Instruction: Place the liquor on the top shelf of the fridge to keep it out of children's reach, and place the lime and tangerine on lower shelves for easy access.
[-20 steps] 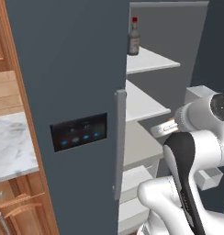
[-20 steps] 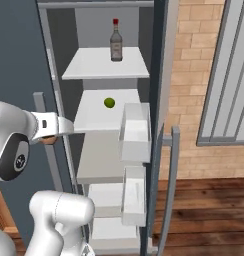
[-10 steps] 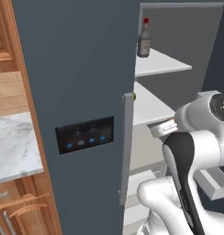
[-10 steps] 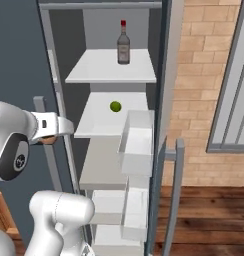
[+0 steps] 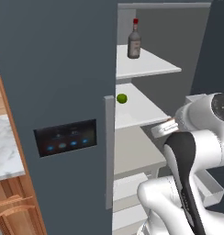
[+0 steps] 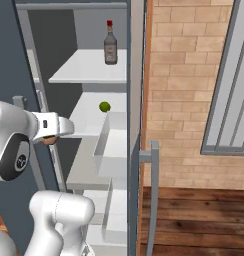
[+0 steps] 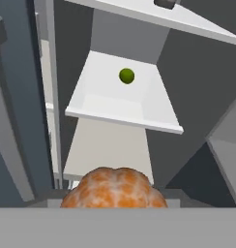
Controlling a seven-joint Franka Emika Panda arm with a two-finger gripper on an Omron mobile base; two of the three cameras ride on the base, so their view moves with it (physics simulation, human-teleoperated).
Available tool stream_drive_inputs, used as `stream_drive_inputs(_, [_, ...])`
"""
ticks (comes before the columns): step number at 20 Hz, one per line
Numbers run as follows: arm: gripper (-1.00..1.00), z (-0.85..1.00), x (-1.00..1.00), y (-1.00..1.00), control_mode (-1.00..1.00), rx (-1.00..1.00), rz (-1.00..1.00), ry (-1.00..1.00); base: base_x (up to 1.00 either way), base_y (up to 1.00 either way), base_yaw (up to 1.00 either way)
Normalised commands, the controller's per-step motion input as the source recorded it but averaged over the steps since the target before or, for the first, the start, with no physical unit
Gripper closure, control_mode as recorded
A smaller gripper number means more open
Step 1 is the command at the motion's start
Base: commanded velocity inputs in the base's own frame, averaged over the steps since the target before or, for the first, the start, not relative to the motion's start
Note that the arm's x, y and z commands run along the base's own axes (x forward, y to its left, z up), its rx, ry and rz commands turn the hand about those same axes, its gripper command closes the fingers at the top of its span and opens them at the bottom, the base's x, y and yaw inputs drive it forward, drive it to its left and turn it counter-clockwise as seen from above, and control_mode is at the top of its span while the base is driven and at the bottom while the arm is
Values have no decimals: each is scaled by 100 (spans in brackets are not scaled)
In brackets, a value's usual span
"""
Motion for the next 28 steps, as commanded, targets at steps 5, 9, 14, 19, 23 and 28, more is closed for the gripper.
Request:
stream_drive_inputs(5, [100, 0, 0, 0, 100, 0, 0, 0, 21, 0, 2])
stream_drive_inputs(9, [100, 0, 38, 0, -100, 0, 3, 0, 0, 0, 0])
stream_drive_inputs(14, [100, -8, 67, 0, -100, 3, 2, 0, 0, 0, 0])
stream_drive_inputs(19, [100, -18, 86, 0, -100, 6, 0, 0, 0, 0, 0])
stream_drive_inputs(23, [100, -34, 88, 0, -100, 9, 0, 1, 0, 0, 0])
stream_drive_inputs(28, [100, -45, 72, 0, -100, 7, 0, 4, 0, 0, 0])
